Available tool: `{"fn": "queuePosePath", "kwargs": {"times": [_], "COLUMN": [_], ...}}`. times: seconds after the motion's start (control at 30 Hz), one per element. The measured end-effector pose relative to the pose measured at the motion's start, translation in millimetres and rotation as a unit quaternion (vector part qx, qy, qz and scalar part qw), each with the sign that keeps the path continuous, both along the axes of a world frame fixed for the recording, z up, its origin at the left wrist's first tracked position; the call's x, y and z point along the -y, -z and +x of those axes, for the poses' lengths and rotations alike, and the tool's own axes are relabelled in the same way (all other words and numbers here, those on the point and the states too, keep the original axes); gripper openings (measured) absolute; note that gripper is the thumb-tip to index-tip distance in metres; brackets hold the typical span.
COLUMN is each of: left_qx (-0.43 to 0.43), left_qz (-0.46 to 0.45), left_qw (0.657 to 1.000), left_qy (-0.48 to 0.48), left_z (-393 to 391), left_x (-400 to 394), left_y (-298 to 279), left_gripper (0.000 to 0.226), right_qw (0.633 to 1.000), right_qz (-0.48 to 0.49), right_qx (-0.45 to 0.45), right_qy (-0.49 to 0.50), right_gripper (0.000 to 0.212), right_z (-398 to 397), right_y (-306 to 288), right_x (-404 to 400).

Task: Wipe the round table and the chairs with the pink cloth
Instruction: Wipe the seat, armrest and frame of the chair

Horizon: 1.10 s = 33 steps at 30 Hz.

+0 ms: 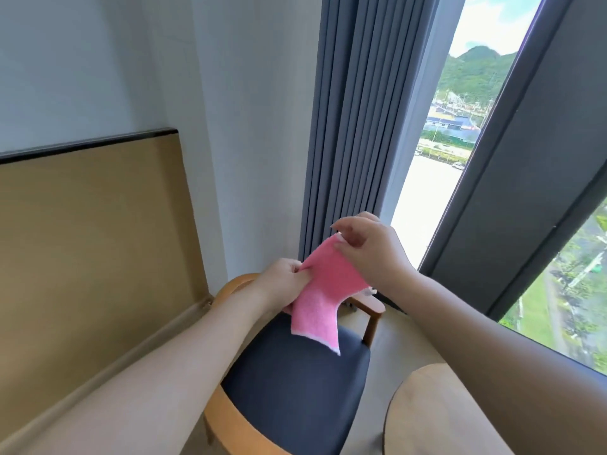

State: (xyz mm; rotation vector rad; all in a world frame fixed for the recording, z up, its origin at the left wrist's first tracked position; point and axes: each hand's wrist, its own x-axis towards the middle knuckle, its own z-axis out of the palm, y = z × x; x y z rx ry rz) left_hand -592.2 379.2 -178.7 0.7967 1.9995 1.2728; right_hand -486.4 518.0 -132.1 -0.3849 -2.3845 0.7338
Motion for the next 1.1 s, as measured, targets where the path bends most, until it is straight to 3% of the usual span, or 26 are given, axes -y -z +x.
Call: {"fn": "queuePosePath", "kwargs": {"times": [0.13,0.23,0.43,0.57,0.6,0.7,0.77,0.87,0.93,1.1], "left_qx": [0.080,0.076,0.085,0.103,0.118,0.144,0.125,0.083,0.003,-0.197], "left_qz": [0.037,0.045,0.063,0.089,0.096,0.088,0.048,-0.010,-0.071,-0.219], "left_qw": [0.991,0.987,0.983,0.970,0.966,0.959,0.967,0.981,0.989,0.955], "left_qy": [-0.104,-0.133,-0.151,-0.200,-0.210,-0.227,-0.219,-0.174,-0.128,-0.046], "left_z": [-19,-37,-57,-67,-70,-75,-81,-92,-101,-139], "left_x": [-26,-49,-79,-80,-78,-70,-61,-39,-22,28], "left_y": [9,12,30,50,55,72,87,116,136,190], "left_gripper": [0.019,0.022,0.032,0.031,0.028,0.023,0.022,0.016,0.014,0.024], "right_qw": [0.994,0.987,0.967,0.948,0.948,0.960,0.963,0.962,0.959,0.950], "right_qz": [-0.024,-0.011,-0.108,-0.117,-0.102,-0.083,-0.087,-0.078,-0.068,-0.078], "right_qx": [0.061,0.057,0.135,0.180,0.181,0.147,0.139,0.164,0.200,0.282], "right_qy": [-0.092,-0.152,-0.186,-0.234,-0.240,-0.224,-0.213,-0.202,-0.186,-0.110], "right_gripper": [0.041,0.013,0.015,0.066,0.069,0.042,0.023,0.025,0.024,0.016], "right_z": [-16,-32,-68,-88,-92,-103,-110,-121,-127,-131], "right_y": [28,48,85,110,118,146,162,185,200,242], "right_x": [-20,-33,-75,-79,-76,-66,-60,-51,-46,-36]}}
